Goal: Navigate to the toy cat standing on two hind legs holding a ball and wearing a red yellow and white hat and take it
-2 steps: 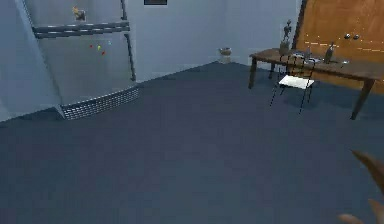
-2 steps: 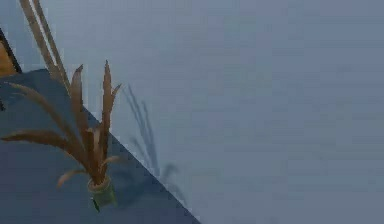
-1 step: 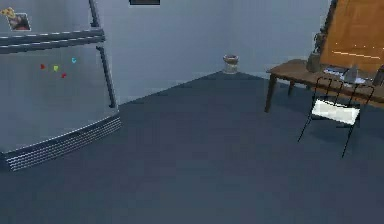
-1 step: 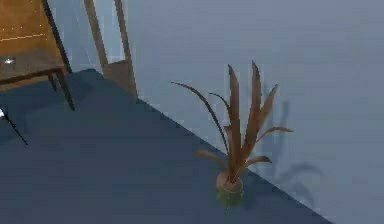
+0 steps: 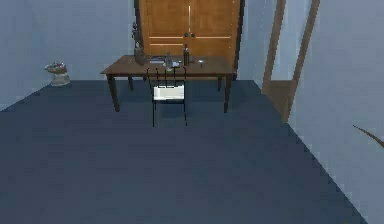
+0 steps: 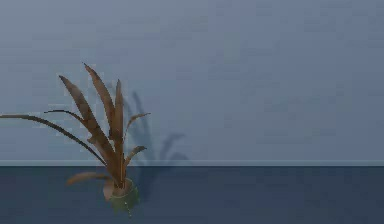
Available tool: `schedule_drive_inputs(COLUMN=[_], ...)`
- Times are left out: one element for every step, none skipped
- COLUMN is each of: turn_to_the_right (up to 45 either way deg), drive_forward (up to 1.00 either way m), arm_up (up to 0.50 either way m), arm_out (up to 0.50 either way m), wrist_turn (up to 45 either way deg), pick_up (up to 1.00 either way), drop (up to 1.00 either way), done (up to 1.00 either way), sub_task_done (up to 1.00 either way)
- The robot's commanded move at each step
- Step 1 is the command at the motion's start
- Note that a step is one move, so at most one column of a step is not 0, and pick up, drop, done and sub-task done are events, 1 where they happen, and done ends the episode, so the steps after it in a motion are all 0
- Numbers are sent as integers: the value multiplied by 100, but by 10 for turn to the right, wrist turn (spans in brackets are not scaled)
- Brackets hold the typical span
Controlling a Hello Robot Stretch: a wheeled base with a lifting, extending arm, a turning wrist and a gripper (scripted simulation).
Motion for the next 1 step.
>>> schedule_drive_inputs(turn_to_the_right=[0], drive_forward=[50], arm_up=[0], arm_out=[0], wrist_turn=[0], pick_up=[0], drop=[0], done=[0], sub_task_done=[0])
